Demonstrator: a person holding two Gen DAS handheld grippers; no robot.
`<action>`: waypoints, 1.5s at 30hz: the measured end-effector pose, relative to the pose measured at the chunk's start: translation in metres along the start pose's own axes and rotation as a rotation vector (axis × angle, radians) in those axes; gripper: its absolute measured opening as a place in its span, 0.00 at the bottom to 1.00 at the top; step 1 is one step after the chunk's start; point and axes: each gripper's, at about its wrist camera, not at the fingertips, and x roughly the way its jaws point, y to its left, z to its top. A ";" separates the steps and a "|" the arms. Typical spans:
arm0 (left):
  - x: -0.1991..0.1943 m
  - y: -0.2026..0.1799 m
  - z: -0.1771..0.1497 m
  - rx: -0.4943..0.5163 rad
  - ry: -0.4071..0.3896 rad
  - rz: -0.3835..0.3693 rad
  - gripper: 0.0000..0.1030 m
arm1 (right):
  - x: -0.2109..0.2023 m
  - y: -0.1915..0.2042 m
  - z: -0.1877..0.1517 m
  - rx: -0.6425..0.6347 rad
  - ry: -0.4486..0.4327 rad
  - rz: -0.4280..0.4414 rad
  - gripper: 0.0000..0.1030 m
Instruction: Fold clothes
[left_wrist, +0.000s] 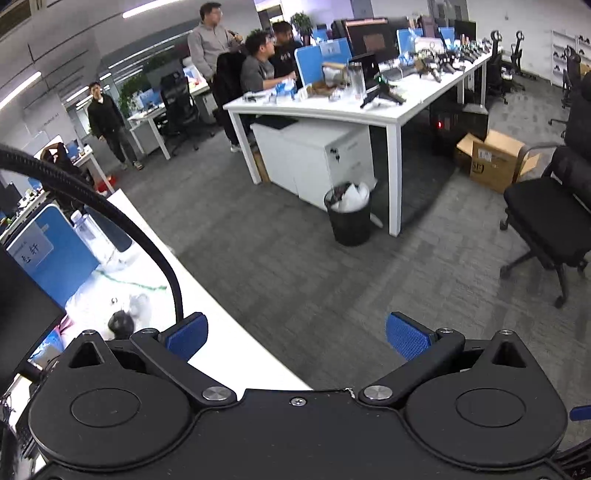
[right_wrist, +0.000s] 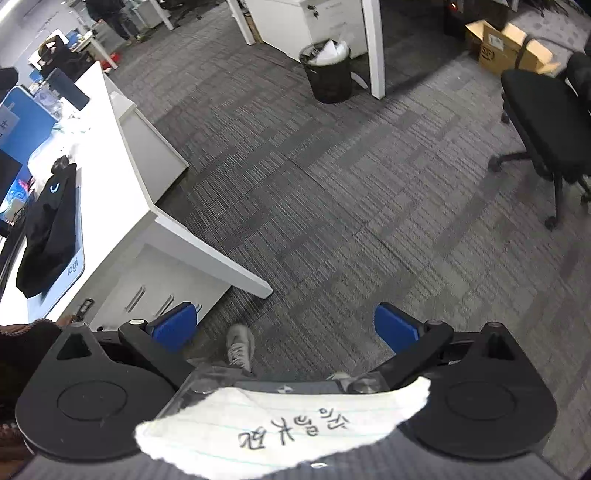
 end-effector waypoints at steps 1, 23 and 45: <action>0.001 0.000 0.000 0.012 -0.007 0.004 0.99 | 0.002 0.002 0.001 0.011 0.004 -0.013 1.00; 0.137 0.087 0.022 0.162 0.149 -0.376 0.99 | 0.037 0.072 0.027 0.214 0.028 -0.311 1.00; 0.215 -0.149 -0.098 0.900 0.097 -0.302 0.99 | 0.100 -0.081 -0.110 0.375 0.013 -0.532 1.00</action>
